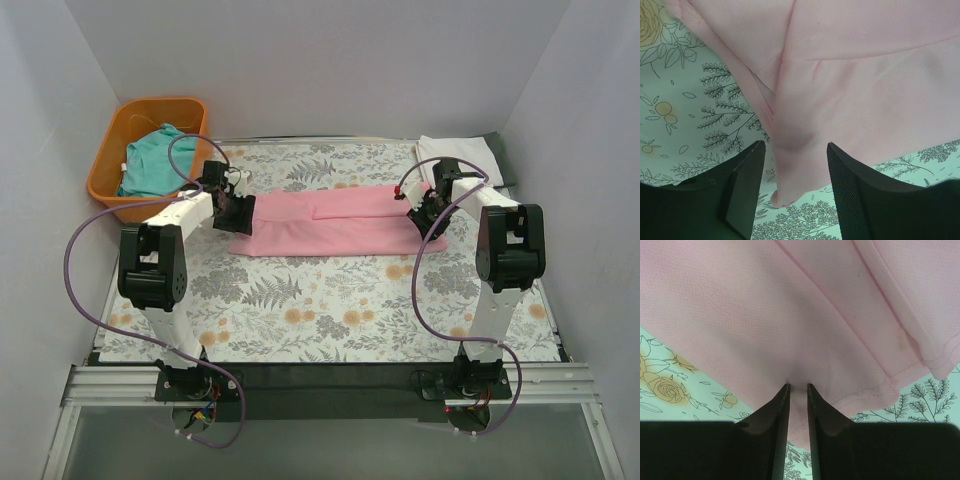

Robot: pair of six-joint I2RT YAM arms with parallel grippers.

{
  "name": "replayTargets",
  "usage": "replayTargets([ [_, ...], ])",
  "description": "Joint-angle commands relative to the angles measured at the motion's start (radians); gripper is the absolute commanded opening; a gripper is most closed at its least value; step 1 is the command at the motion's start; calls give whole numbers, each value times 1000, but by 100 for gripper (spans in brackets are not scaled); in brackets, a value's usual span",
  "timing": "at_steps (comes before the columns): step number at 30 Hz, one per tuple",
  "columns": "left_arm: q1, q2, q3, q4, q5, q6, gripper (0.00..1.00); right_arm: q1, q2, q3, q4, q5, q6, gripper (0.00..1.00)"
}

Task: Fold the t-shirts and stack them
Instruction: Fold the tshirt

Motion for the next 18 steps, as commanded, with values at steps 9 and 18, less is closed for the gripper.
replayTargets([
  [9, 16, 36, 68, -32, 10, -25, 48, 11, -2, -2, 5, 11, 13, 22],
  [18, 27, 59, 114, -74, 68, -57, 33, 15, -8, -1, 3, 11, 18, 21],
])
